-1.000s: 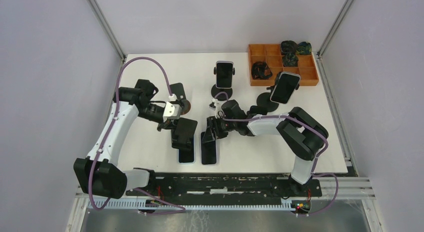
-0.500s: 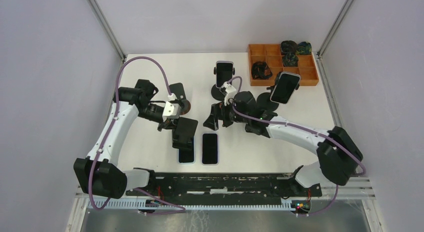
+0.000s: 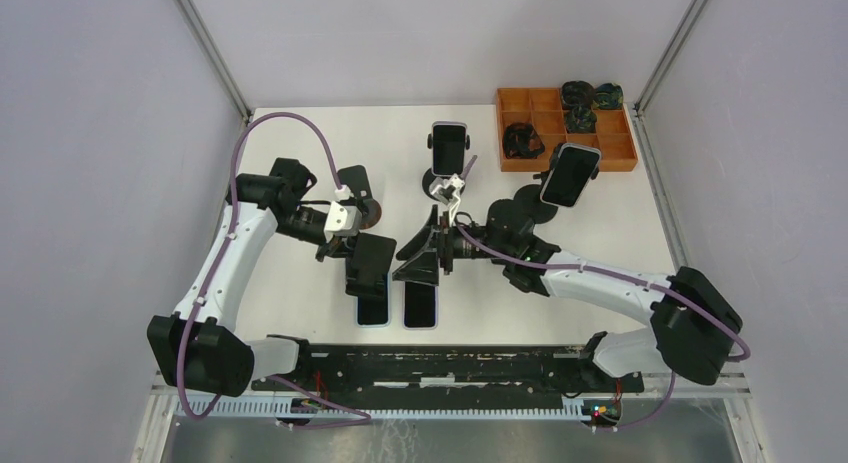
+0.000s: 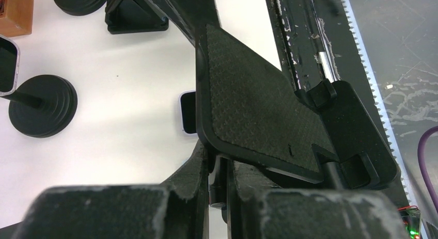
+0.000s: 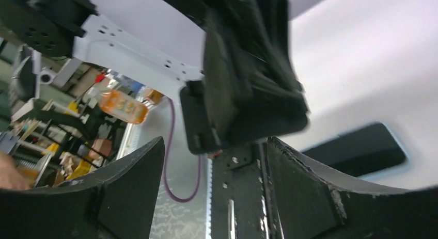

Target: Remove the phone from the phone stand

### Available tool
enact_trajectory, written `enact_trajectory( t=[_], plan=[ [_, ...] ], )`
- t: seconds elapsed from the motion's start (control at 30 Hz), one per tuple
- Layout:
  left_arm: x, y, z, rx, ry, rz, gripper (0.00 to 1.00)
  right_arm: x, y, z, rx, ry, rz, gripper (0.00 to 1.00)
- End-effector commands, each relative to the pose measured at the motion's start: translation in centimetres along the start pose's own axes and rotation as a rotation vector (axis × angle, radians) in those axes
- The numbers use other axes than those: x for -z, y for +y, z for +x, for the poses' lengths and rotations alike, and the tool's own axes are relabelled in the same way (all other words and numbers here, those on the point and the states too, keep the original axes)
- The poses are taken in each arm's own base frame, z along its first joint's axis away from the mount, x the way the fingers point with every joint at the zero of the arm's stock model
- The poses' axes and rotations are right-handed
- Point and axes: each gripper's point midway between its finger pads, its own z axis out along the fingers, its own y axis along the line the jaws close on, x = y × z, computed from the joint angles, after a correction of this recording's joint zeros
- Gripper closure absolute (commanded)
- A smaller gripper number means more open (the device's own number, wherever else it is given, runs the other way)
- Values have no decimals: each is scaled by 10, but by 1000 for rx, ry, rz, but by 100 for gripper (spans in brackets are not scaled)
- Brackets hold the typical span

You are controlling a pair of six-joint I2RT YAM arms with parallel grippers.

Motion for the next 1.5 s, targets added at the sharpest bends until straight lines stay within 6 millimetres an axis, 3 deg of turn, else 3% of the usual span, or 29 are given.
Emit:
enact_trajectory(
  t=[0.0, 0.23, 0.37, 0.43, 0.67, 0.7, 0.83, 0.93, 1.03, 1.3, 1.47],
  plan=[
    [1, 3, -17, -71, -60, -15, 98, -25, 45, -27, 54, -46, -196, 26],
    [1, 1, -17, -73, -57, -15, 98, -45, 49, -32, 14, -79, -235, 49],
    [0, 0, -15, -67, -53, -13, 96, -46, 46, -32, 13, -88, -224, 85],
    [0, 0, -12, -65, -37, -12, 66, -44, 37, -30, 25, -72, -179, 100],
    [7, 7, 1, -72, 62, -45, 3, -5, -23, -25, 90, -14, -15, 100],
    [9, 10, 1, -70, 70, -59, 1, 0, -34, -23, 109, 4, 13, 100],
    [17, 32, 6, -43, 132, -167, 0, 11, -79, -9, 170, 115, 155, 100],
    [23, 41, 4, -11, 144, -238, 0, 11, -113, -6, 228, 191, 274, 100],
    [26, 46, 2, 41, 142, -282, 0, 4, -135, -11, 266, 222, 315, 100],
    [29, 45, 6, 87, 163, -311, 0, -22, -173, -13, 338, 283, 307, 100],
    [27, 44, 3, 99, 141, -308, 0, -27, -196, -8, 421, 336, 313, 100]
  ],
)
